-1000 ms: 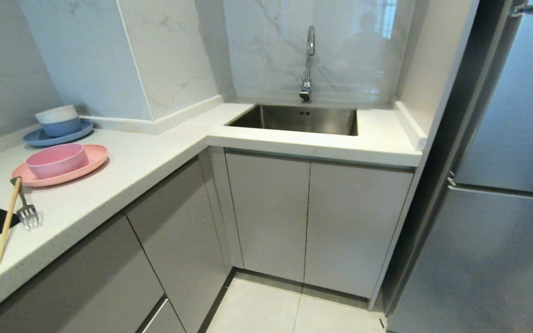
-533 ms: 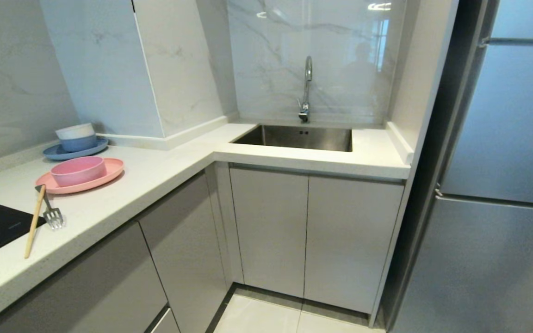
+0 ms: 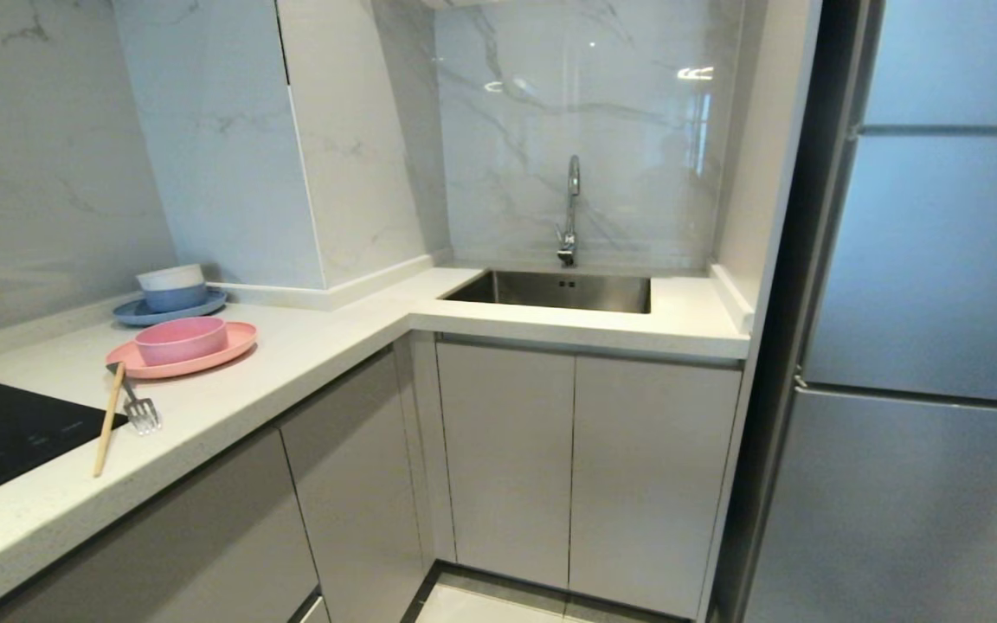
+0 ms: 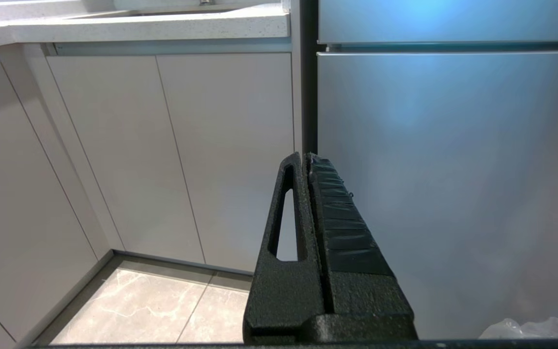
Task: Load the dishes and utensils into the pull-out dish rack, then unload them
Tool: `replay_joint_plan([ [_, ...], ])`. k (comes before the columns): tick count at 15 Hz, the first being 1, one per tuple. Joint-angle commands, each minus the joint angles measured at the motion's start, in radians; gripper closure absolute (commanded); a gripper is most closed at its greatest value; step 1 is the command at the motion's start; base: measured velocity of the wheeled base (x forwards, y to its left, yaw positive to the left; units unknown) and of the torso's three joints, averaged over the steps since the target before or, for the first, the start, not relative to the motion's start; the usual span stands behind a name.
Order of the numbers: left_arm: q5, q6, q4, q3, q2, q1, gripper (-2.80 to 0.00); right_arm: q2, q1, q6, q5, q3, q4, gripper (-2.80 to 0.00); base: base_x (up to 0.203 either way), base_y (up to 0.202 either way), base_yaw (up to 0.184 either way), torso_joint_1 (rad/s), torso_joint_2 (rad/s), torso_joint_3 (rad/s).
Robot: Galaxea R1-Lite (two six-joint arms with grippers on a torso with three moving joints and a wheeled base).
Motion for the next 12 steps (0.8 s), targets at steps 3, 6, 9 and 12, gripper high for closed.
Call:
replay_joint_plan([
  [3, 0.001, -0.004, 0.0, 0.0, 0.0, 0.0, 0.0, 0.0, 0.0, 0.001, 0.0, 0.002, 0.0, 0.0, 0.0, 0.0, 0.0, 0.001, 0.0, 0.04],
  [6, 0.001, -0.003, 0.0, 0.001, 0.0, 0.0, 0.0, 0.0, 0.0, 0.002, 0.0, 0.002, 0.0, 0.0, 0.0, 0.0, 0.0, 0.0, 0.0, 0.0],
  [9, 0.001, -0.003, 0.0, 0.001, 0.0, 0.0, 0.0, 0.0, 0.0, 0.004, 0.0, 0.002, 0.0, 0.0, 0.0, 0.0, 0.0, 0.0, 0.0, 0.0],
  [12, 0.001, -0.003, 0.0, 0.001, 0.0, 0.0, 0.0, 0.0, 0.0, 0.004, 0.0, 0.002, 0.0, 0.0, 0.0, 0.0, 0.0, 0.0, 0.0, 0.0],
])
